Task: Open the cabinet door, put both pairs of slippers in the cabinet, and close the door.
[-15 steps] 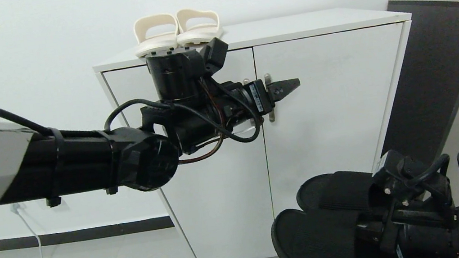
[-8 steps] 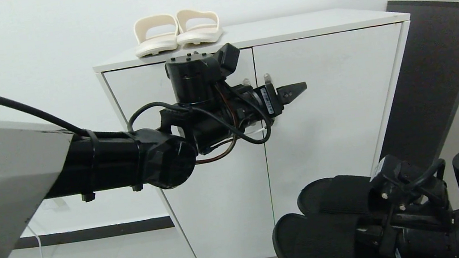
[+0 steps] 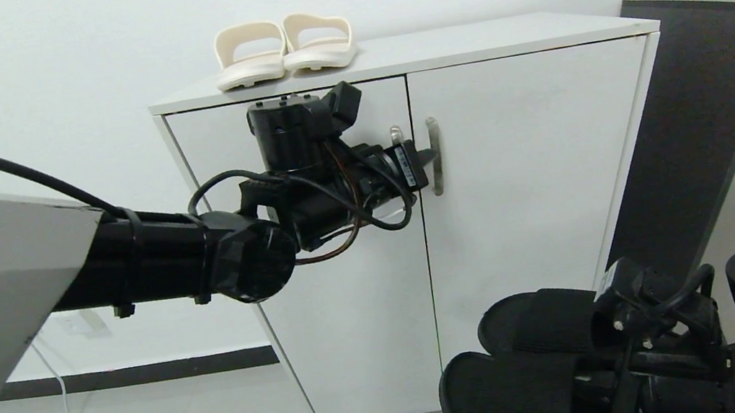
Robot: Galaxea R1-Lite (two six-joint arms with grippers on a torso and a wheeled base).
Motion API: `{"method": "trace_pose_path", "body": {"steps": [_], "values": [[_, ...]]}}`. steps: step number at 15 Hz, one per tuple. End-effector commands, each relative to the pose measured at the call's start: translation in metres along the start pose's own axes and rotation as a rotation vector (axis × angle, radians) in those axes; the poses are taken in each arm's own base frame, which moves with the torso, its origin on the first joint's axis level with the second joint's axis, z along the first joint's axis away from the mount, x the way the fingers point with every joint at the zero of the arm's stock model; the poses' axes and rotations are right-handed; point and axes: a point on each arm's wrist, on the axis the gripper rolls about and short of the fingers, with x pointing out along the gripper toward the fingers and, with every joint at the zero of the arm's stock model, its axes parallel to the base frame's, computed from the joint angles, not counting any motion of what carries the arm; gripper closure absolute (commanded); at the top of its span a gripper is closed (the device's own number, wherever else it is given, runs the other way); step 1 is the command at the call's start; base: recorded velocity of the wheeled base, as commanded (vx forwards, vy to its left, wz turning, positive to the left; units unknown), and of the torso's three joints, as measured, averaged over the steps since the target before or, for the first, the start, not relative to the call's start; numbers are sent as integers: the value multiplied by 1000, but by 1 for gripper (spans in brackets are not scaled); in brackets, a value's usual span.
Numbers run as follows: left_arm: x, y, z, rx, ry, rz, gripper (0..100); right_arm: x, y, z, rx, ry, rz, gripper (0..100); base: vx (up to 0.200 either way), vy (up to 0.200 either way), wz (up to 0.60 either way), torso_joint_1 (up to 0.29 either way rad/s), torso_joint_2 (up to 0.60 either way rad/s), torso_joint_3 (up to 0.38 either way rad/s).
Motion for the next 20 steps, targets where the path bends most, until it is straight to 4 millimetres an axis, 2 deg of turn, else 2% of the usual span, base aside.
{"method": "trace_pose_path", "body": {"steps": [1, 6, 11, 12, 14, 17, 20], "values": [[-16, -13, 8, 4, -9, -20, 100, 0, 1, -1, -3, 1, 6, 100, 0, 0, 0, 0, 0, 0], [-42, -30, 9, 3, 5, -43, 100, -1, 1, -2, -3, 4, 16, 100, 0, 0, 0, 0, 0, 0], [-64, -36, 3, -1, 33, -42, 100, -1, 3, -3, -7, 8, 24, 100, 0, 0, 0, 0, 0, 0], [-74, -37, 2, -1, 39, -40, 100, -1, 6, -3, -13, 9, 36, 100, 0, 0, 0, 0, 0, 0], [-71, -28, 5, -2, 26, -20, 100, -1, 8, -4, -15, 12, 42, 100, 0, 0, 0, 0, 0, 0], [-49, -5, 4, 6, -29, -4, 100, -1, 8, -5, -15, 14, 42, 100, 0, 0, 0, 0, 0, 0], [-33, -1, -3, 4, -21, -9, 100, -1, 11, -5, -19, 15, 53, 100, 0, 0, 0, 0, 0, 0]]}}
